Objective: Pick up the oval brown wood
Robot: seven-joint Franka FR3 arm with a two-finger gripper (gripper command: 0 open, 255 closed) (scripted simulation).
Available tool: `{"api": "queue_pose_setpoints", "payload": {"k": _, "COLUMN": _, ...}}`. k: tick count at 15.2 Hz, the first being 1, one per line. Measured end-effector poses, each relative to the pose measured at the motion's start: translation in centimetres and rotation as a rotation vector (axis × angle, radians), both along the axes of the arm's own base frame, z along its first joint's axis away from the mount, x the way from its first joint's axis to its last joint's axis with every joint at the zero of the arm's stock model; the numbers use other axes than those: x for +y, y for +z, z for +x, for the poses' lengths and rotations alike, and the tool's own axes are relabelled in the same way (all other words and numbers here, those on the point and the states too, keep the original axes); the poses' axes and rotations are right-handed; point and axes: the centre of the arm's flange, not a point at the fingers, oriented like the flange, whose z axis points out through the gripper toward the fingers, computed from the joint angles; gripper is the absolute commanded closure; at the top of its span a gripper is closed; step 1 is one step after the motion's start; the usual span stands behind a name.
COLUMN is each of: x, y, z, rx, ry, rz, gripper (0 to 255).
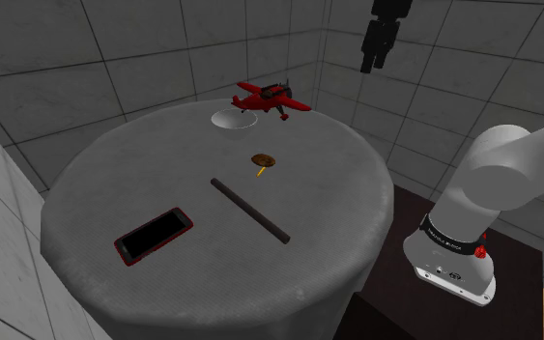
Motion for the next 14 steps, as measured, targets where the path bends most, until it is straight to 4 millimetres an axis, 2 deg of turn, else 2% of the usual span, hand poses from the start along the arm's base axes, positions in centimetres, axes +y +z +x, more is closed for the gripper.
{"api": "queue_pose_setpoints", "payload": {"k": 2, "x": 0.4, "y": -0.4, "z": 0.4, "rx": 0.006, "ry": 0.000, "rz": -0.004, "gripper": 0}}
{"api": "queue_pose_setpoints", "payload": {"k": 4, "x": 1.7, "y": -1.5, "z": 2.1, "rx": 0.025, "ry": 0.002, "rz": -0.017, "gripper": 0}}
{"api": "queue_pose_setpoints", "payload": {"k": 14, "x": 11.3, "y": -8.6, "z": 11.0, "rx": 0.143, "ry": 0.011, "rz": -0.100, "gripper": 0}}
